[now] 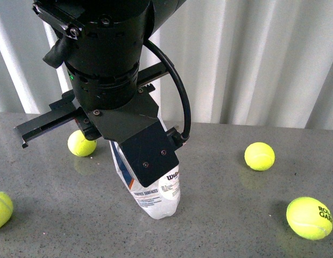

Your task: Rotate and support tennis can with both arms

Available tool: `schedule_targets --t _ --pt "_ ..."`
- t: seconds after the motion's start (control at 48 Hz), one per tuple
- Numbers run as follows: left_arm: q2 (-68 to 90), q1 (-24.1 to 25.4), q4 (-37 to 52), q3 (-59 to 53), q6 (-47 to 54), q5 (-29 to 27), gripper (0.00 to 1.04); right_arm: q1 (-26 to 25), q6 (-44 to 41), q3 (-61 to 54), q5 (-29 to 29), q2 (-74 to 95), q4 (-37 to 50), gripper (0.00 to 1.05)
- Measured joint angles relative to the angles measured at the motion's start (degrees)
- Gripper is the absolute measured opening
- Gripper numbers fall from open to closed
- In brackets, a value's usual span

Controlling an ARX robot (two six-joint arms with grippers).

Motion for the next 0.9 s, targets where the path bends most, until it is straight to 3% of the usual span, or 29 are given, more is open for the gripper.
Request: schedule_targets --t 0.417,0.583,0.896 --pt "-0.7 -1.6 -0.3 -2.1 -0.5 2.6 0.07 0.0 0.0 0.0 0.0 0.0 0.0 0.98" --pt "-0.7 -1.7 -0.3 -2.0 -0.3 3.0 0.37 0.0 0.0 0.0 0.0 0.0 0.0 0.98" --pt "-1.1 -1.4 0.4 -0.5 -0.1 3.1 0.8 0.0 0.0 0.0 0.0 0.0 0.0 0.98"
